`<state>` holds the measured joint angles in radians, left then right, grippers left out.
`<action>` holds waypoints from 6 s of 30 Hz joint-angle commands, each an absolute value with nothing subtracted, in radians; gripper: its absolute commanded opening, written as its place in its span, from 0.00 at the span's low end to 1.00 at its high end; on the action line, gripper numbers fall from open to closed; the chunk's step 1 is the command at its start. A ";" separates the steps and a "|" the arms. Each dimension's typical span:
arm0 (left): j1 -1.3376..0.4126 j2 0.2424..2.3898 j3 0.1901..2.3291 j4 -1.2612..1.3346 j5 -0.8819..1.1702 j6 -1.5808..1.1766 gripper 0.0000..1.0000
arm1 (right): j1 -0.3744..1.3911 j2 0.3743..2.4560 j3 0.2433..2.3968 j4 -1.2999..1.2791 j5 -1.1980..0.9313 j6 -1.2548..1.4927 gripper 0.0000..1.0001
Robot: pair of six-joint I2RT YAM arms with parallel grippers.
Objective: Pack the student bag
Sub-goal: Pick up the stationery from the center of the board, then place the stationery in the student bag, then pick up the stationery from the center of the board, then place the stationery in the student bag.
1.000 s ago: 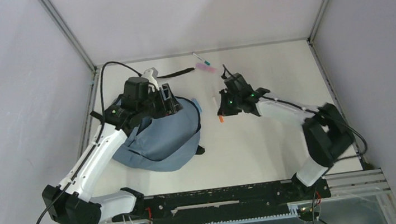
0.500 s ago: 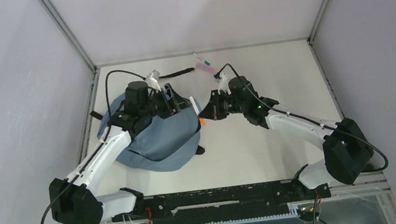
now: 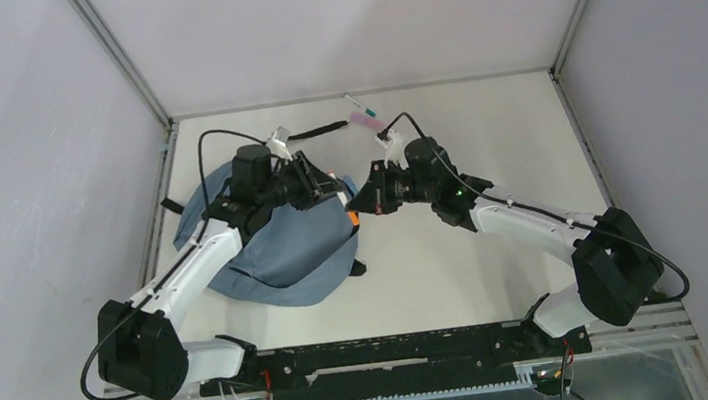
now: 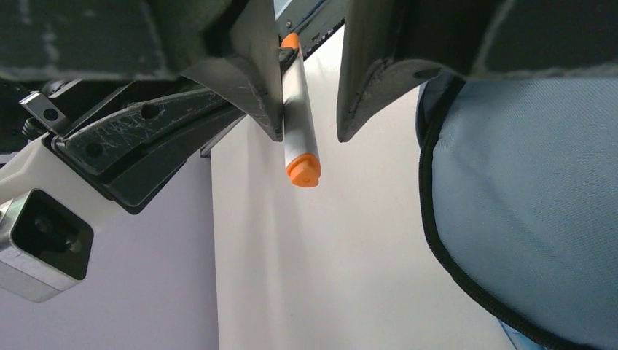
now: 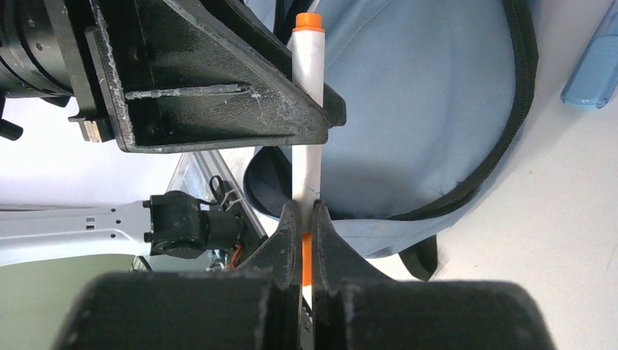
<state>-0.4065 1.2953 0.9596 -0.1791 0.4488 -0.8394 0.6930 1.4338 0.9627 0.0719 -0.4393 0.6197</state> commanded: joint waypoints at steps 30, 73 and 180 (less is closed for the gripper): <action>-0.408 1.543 1.440 -0.791 -0.524 -0.124 0.00 | 0.496 1.220 0.801 0.019 -0.424 0.613 0.82; -0.499 1.216 1.322 -0.691 -0.070 -0.443 0.60 | 0.521 1.634 1.167 -0.301 -0.034 0.450 0.75; -0.466 1.403 1.326 -0.888 -0.598 -0.324 0.00 | 0.635 1.207 0.806 -0.088 -0.188 0.475 0.75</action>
